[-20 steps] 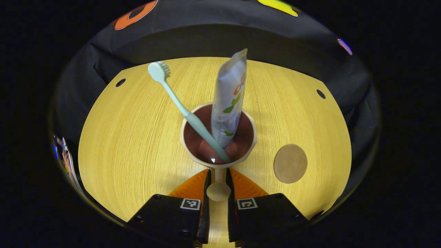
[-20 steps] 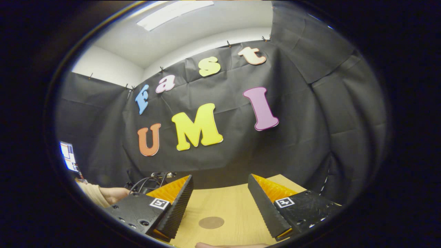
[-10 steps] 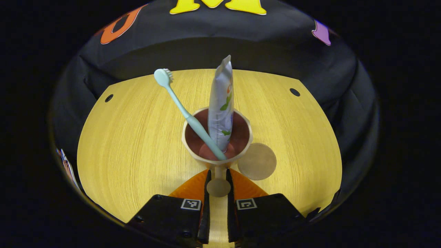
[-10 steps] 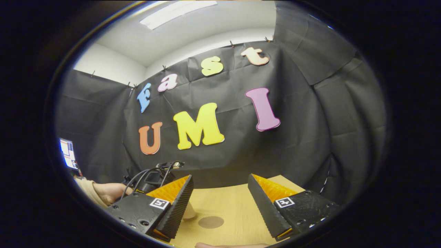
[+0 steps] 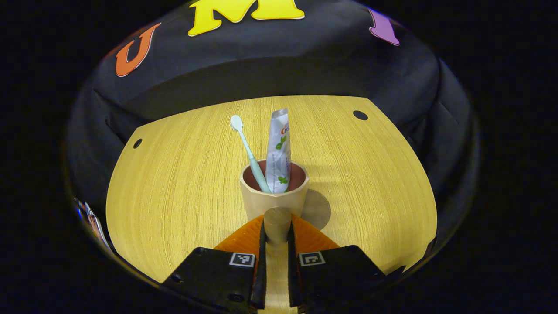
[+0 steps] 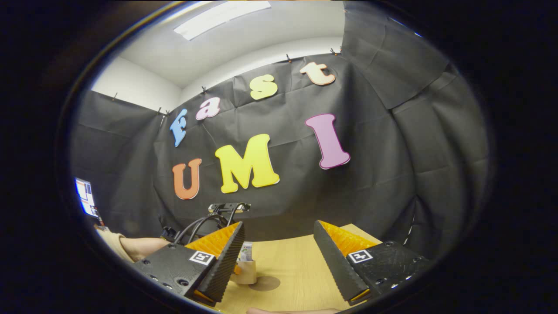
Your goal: Put the toothbrush and toothpaste on the desktop into the cup, then pick up the cup and place it on the coaster on the desktop.
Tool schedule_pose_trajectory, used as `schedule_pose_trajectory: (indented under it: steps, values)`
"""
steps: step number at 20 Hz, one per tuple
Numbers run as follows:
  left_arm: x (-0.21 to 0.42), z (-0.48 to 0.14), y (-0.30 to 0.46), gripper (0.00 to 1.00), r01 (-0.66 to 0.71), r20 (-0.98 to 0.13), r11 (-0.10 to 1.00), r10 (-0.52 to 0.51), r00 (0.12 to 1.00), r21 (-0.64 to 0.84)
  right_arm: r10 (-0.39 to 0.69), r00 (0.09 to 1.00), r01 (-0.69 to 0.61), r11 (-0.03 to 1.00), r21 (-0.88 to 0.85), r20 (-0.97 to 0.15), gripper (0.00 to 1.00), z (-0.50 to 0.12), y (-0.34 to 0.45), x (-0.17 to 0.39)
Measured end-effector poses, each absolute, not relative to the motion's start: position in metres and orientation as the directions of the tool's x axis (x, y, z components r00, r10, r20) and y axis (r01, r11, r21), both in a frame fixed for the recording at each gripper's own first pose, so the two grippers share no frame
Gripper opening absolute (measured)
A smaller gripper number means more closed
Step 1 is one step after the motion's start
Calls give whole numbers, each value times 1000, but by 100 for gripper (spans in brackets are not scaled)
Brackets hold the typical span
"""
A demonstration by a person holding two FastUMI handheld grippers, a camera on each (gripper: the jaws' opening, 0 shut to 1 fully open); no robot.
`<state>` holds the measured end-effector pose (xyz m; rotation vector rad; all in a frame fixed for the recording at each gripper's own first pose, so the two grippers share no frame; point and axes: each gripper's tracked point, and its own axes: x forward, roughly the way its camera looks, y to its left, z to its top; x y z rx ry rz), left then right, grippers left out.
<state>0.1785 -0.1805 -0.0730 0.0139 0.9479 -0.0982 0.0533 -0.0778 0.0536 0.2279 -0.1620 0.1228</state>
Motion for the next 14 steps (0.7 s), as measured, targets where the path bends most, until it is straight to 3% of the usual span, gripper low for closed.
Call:
schedule_pose_trajectory:
  steps: [5, 10, 14]
  values:
    - [194, -49, -185, 23, 45, -815, 999, -43, 577, -21, 92, 981, -131, 964, 233, 173, 95, 54, -85, 53]
    - [202, -42, -229, 23, 25, -849, 980, -185, 494, -199, 94, 980, -132, 967, 217, 177, 95, 56, -84, 52]
    - [226, -18, -238, 23, 62, -850, 987, -157, 504, -145, 86, 977, -129, 968, 217, 196, 95, 62, -89, 48]
